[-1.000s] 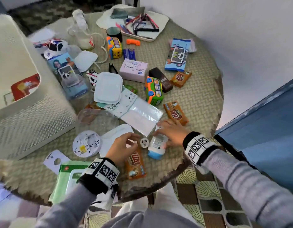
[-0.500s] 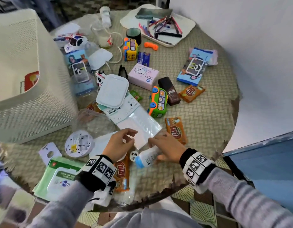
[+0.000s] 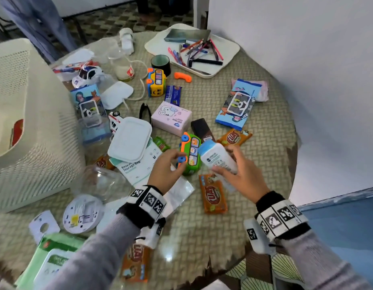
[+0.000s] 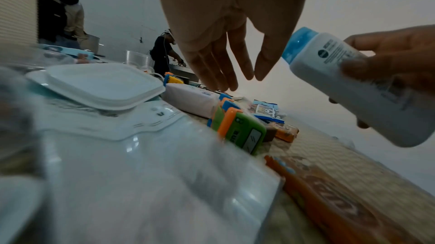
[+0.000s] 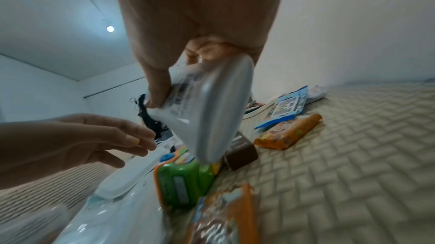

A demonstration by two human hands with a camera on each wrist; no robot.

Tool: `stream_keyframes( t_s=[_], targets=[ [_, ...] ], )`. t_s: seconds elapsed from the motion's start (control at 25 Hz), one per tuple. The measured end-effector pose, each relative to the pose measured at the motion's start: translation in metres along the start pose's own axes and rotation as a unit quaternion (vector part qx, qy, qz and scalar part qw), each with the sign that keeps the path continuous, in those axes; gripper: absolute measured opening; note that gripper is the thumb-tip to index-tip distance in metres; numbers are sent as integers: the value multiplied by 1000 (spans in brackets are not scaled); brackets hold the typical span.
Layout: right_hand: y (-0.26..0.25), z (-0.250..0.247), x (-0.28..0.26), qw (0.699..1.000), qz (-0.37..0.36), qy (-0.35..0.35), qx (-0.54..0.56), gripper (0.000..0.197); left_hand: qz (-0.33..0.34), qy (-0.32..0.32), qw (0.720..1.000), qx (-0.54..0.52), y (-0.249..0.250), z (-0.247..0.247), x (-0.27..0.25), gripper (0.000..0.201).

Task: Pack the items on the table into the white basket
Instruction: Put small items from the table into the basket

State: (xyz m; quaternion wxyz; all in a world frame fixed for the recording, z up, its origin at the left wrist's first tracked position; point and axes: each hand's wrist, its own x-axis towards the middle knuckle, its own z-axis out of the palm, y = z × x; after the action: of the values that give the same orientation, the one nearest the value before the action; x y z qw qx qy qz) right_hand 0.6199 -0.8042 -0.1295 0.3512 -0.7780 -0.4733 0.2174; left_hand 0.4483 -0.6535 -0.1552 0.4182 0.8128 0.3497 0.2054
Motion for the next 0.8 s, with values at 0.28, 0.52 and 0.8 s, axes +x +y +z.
stream_keyframes(
  t_s=[0.28, 0.52, 0.8],
  targets=[
    [38, -21, 30, 991, 61, 85, 87, 58, -5, -36, 992, 123, 7, 33, 95, 48],
    [60, -25, 43, 982, 102, 88, 130, 54, -108, -89, 966, 219, 0, 64, 141, 94],
    [77, -19, 51, 976, 138, 100, 137, 51, -80, -156, 938, 299, -7, 76, 153, 99]
  ],
)
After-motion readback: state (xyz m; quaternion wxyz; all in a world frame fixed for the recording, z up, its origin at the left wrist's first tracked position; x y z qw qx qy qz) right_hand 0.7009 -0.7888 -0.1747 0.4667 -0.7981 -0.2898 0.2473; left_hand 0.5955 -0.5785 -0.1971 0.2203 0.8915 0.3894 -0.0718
